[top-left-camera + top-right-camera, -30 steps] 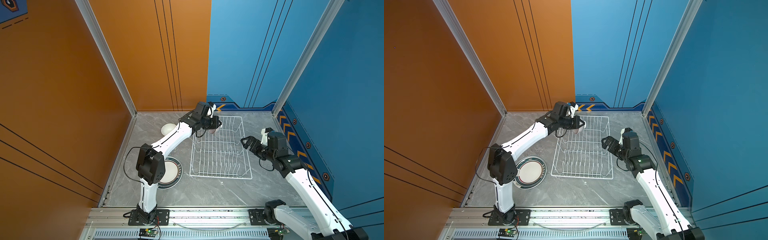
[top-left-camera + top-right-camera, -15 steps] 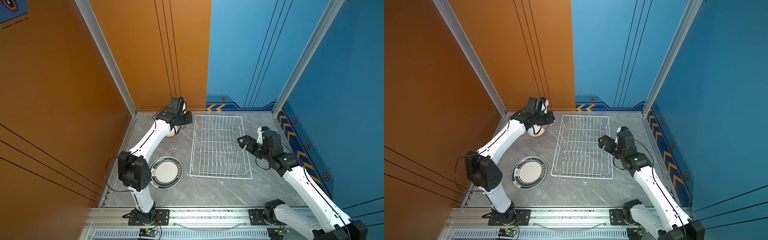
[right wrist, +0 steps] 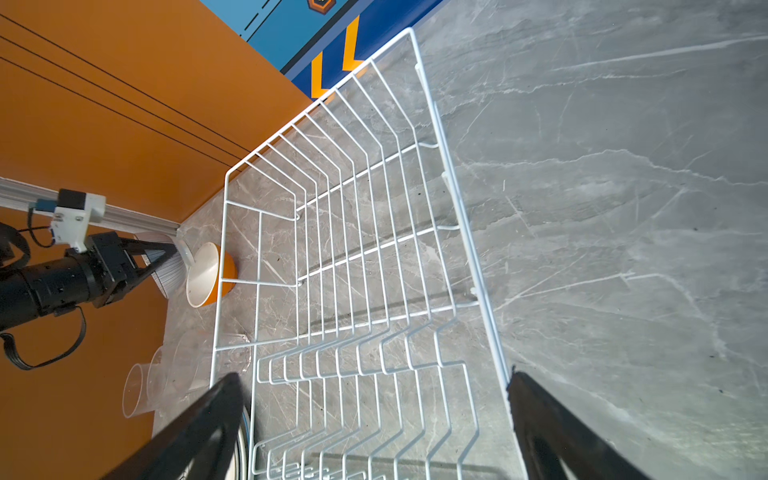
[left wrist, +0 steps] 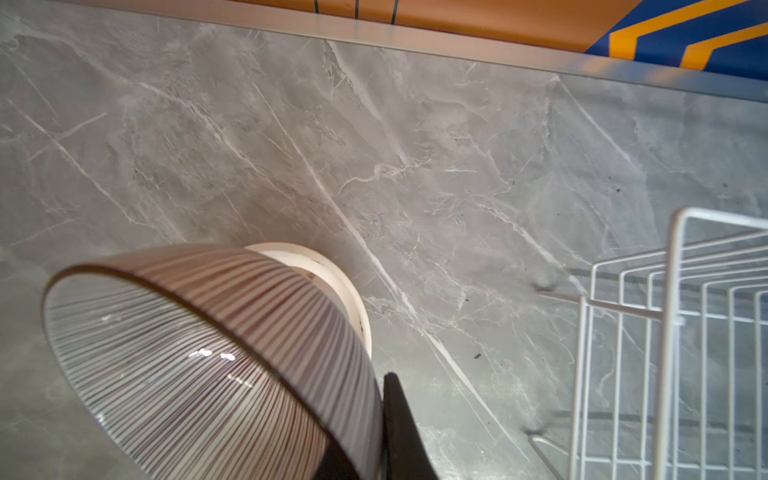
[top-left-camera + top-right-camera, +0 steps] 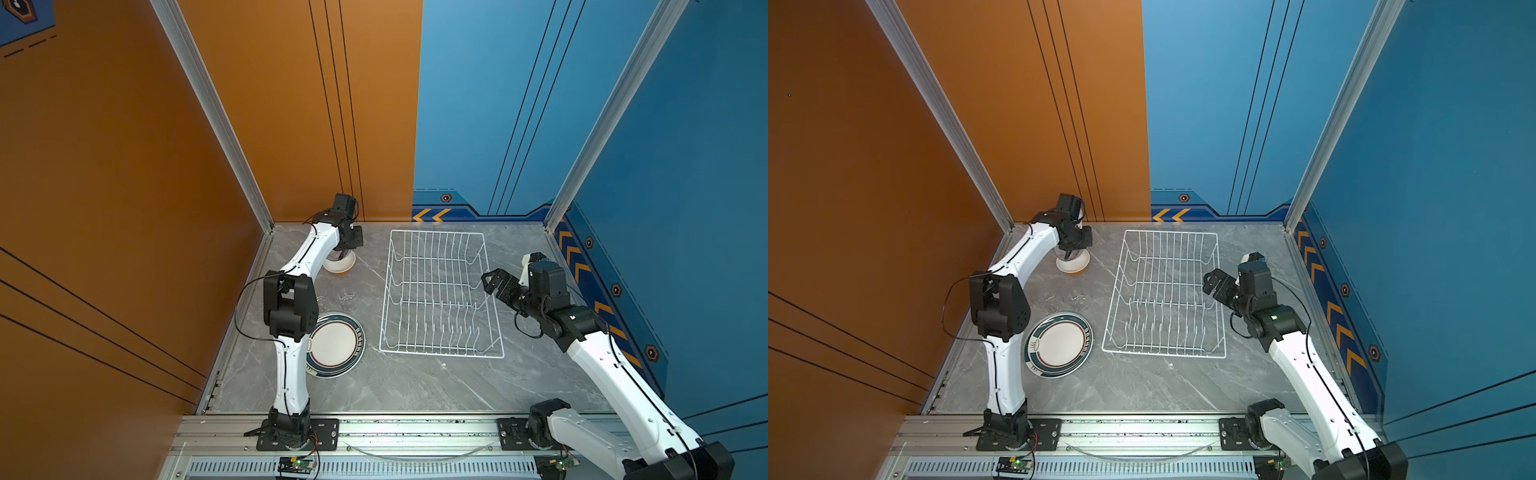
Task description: Unload the mixed dishes from the dish rack
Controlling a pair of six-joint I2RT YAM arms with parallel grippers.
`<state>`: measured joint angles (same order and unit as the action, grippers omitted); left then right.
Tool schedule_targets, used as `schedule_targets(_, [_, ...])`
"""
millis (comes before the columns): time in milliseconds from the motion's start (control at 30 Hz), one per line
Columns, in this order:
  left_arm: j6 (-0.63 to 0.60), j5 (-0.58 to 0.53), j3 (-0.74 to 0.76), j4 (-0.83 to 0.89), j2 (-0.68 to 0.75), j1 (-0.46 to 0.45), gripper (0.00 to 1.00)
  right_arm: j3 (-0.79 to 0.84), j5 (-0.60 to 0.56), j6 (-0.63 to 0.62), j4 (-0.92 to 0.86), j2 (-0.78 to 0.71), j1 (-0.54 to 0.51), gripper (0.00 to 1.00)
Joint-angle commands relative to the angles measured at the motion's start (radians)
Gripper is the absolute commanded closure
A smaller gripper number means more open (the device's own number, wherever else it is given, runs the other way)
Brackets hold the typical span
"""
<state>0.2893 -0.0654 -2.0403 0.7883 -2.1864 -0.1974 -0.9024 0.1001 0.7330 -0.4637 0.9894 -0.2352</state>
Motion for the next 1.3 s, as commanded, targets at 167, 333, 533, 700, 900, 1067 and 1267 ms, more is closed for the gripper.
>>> schedule_targets(167, [-0.062, -0.080, -0.126, 0.091, -0.081, 0.008, 1.00, 0.026, -0.011, -0.018, -0.046, -0.040, 0.078, 0.00])
schedule_targets(333, [-0.070, -0.078, -0.130, 0.090, -0.090, 0.011, 0.93, 0.025, 0.002, -0.042, -0.047, -0.014, 0.138, 0.00])
schedule_targets(533, [-0.075, -0.087, -0.124, 0.089, -0.079, 0.012, 0.62, -0.012, 0.017, -0.070, -0.046, 0.043, 0.195, 0.00])
schedule_targets(700, [-0.075, -0.096, -0.110, 0.090, -0.052, 0.007, 0.42, -0.045, 0.012, -0.092, -0.027, 0.113, 0.228, 0.00])
schedule_targets(900, [-0.088, -0.137, -0.080, 0.088, 0.053, -0.031, 0.02, -0.081, -0.065, -0.112, 0.010, 0.269, 0.251, 0.00])
schedule_targets(1067, [-0.083, -0.191, 0.030, 0.031, 0.198, -0.054, 0.02, -0.133, -0.124, -0.140, 0.010, 0.426, 0.240, 0.00])
schedule_targets(1267, [-0.081, -0.253, 0.414, -0.253, 0.504, -0.071, 0.02, -0.207, -0.189, -0.171, 0.010, 0.567, 0.201, 0.00])
